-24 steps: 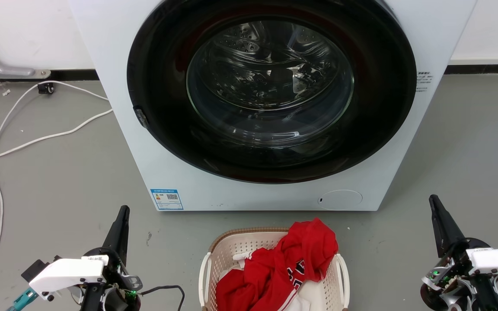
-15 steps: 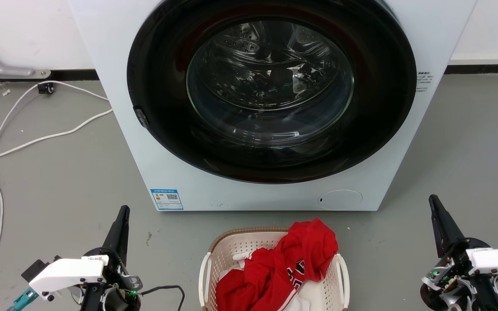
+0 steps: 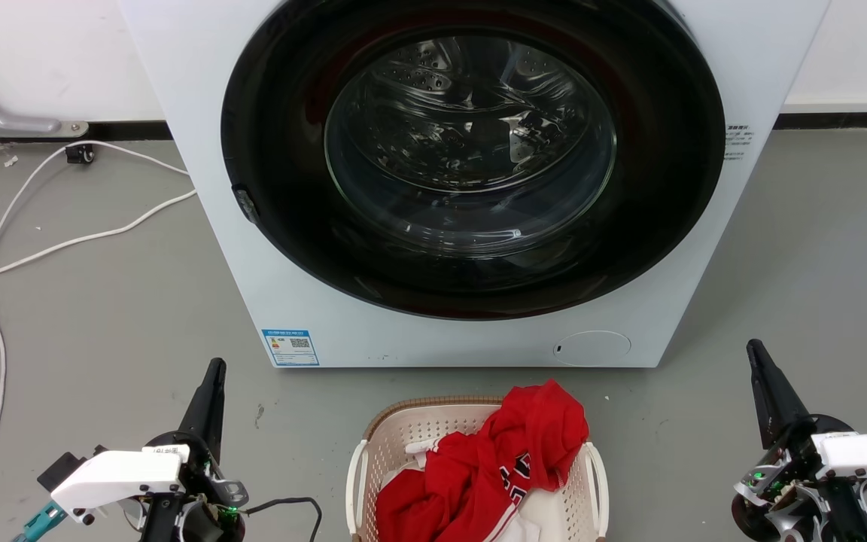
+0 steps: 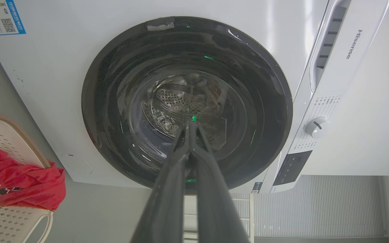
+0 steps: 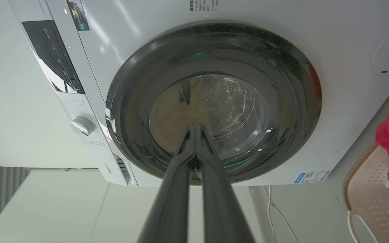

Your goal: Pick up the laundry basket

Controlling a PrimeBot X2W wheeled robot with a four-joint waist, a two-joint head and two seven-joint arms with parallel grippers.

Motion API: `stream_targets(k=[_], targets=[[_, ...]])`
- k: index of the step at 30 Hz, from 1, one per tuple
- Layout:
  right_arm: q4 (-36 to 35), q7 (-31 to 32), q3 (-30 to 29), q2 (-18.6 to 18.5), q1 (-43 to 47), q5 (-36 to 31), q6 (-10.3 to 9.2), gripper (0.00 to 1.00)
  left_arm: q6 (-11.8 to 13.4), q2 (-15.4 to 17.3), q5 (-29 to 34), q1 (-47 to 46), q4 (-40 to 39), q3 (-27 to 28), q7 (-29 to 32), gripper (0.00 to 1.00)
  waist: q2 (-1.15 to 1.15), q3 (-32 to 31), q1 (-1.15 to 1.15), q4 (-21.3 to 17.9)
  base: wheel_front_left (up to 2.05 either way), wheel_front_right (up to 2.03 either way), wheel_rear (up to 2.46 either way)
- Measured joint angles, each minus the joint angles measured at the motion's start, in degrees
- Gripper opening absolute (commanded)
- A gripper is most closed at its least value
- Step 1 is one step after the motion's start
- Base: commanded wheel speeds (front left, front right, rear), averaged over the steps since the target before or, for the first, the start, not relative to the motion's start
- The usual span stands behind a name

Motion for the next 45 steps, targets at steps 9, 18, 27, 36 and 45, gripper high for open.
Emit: stream_targets(k=[9, 18, 27, 36, 45], targets=[[0.01, 0.00, -0.03, 0.02, -0.01, -0.01, 0.00, 0.00, 0.00, -0.02, 0.01, 0.00, 0.00, 0.03, 0.00, 0.00, 0.00, 0.00, 0.00, 0.00, 0.00, 0.00, 0.00], [0.01, 0.02, -0.07, 0.03, -0.01, -0.01, 0.00, 0.00, 0.00, -0.04, 0.03, -0.01, 0.00, 0.07, 0.01, 0.00, 0.00, 0.00, 0.00, 0.00, 0.00, 0.00, 0.00], [0.15, 0.08, -0.10, 0.07, 0.08, -0.01, 0.00, 0.00, 0.01, -0.08, 0.16, 0.07, 0.15, 0.07, 0.04, 0.00, 0.00, 0.00, 0.00, 0.00, 0.00, 0.00, 0.00], [1.59, -1.49, 0.53, 0.38, 2.95, -0.69, -0.08, 1.00, 0.09, -0.49, 1.07, 2.68, 1.54, -0.47, -1.63, 1.00, 0.00, 0.03, 0.00, -0.02, 0.00, 0.00, 0.00], [1.04, -3.96, 0.44, 0.40, 3.47, -3.94, -0.08, 1.00, 0.09, -0.49, 3.48, 3.36, 0.32, -0.35, -4.04, 1.00, 0.00, 0.06, 0.00, -0.01, 0.00, 0.00, 0.00]])
